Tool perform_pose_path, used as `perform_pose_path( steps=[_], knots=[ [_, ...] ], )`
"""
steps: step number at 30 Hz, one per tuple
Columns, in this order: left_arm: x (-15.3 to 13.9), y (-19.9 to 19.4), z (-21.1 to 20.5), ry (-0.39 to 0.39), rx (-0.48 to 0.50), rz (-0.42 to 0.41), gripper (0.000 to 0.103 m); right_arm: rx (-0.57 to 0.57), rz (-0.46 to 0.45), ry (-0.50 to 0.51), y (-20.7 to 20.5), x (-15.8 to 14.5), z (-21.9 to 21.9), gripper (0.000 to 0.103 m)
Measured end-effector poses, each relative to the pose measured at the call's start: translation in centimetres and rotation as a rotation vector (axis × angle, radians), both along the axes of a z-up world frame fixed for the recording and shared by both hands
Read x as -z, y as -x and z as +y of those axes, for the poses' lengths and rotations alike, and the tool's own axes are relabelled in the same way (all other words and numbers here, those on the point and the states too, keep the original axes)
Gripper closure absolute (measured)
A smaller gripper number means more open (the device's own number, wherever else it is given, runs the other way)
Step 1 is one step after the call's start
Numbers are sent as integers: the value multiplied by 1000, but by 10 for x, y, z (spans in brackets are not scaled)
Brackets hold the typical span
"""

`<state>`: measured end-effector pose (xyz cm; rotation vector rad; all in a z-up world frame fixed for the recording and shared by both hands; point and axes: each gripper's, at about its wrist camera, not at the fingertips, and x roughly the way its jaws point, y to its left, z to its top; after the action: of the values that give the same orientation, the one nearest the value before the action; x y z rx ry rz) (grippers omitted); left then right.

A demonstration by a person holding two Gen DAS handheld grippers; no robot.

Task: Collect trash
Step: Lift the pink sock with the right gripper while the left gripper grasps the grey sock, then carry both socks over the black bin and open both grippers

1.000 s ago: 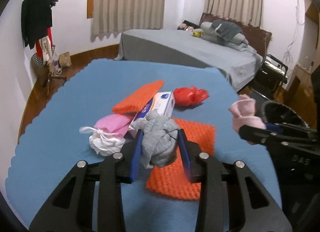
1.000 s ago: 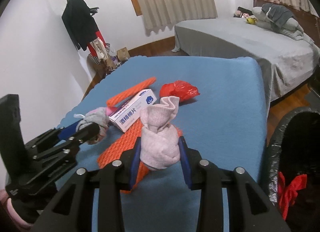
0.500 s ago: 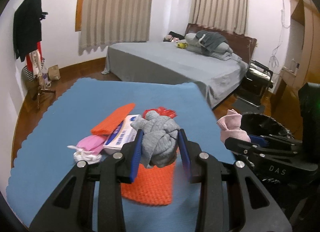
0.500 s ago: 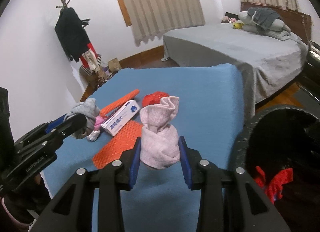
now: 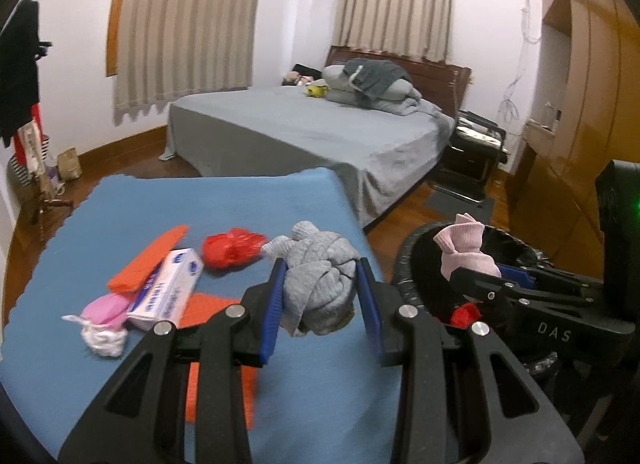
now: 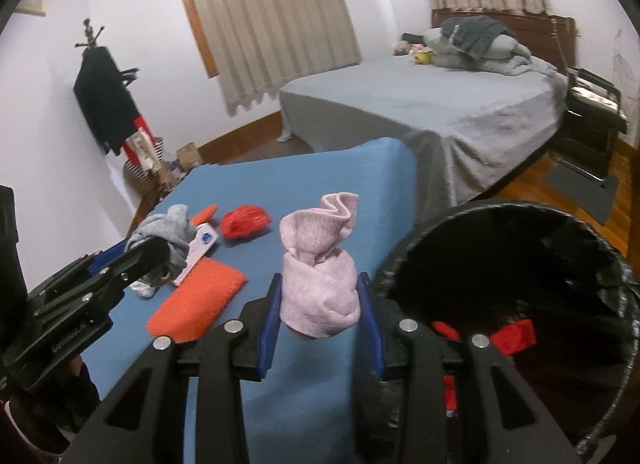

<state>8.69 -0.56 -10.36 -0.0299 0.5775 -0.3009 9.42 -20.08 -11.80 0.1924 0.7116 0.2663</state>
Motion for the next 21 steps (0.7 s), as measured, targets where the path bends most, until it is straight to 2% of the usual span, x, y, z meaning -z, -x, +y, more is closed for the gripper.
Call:
perform_pose_path(
  steps=[21],
  knots=[
    [13, -26, -119, 11, 233, 15, 69, 265, 25, 34, 23, 13, -115, 67]
  ],
)
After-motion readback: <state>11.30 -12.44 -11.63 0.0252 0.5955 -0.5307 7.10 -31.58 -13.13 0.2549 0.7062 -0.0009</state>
